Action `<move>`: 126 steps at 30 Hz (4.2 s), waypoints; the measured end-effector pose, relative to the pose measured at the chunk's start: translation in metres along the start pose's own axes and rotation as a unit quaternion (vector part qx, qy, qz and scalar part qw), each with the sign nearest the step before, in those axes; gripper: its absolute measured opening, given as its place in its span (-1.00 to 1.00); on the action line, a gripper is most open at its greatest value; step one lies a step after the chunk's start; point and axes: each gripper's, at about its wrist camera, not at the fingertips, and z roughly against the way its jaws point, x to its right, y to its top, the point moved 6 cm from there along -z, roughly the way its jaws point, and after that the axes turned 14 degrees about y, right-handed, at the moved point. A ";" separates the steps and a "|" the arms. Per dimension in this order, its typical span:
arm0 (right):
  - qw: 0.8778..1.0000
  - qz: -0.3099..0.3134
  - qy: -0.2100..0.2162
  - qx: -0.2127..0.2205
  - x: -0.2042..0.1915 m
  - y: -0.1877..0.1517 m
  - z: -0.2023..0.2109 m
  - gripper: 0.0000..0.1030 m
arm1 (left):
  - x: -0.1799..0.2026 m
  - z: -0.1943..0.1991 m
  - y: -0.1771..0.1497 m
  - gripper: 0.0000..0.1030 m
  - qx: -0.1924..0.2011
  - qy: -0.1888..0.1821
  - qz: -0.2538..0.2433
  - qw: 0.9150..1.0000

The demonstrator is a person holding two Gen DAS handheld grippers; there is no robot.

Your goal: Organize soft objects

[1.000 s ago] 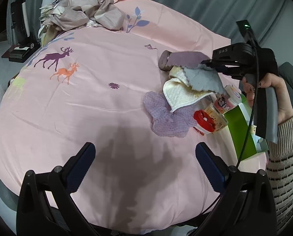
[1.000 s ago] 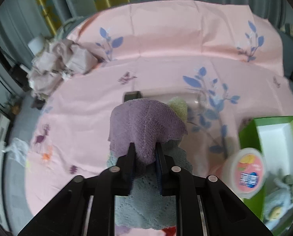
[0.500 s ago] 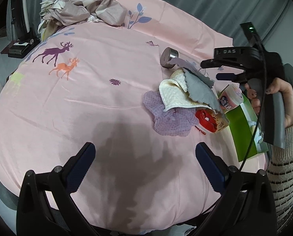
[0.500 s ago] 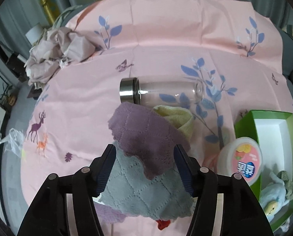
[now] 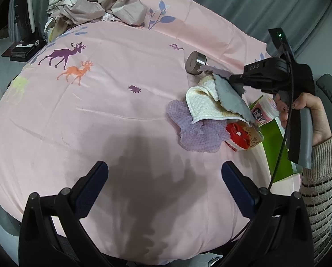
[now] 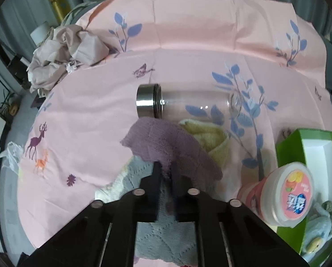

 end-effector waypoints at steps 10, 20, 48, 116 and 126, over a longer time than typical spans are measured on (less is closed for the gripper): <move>0.996 0.000 0.061 0.066 -0.017 0.009 0.056 -0.90 | 0.003 0.004 0.001 0.97 0.004 -0.004 -0.002 1.000; 0.981 0.069 0.117 0.138 -0.062 0.000 0.159 -0.90 | 0.006 0.012 0.005 0.97 0.012 -0.008 0.001 1.000; 0.975 0.125 0.184 0.023 -0.079 -0.124 0.133 -0.90 | 0.004 0.030 0.007 0.97 0.030 -0.006 0.011 0.999; 0.961 -0.061 0.267 0.044 -0.013 -0.163 0.082 -0.31 | 0.140 0.007 -0.026 -0.82 0.014 -0.080 -0.161 0.984; 0.962 -0.044 0.243 0.113 -0.007 -0.148 0.131 -0.31 | 0.168 0.045 -0.012 -0.82 0.062 -0.103 -0.188 0.975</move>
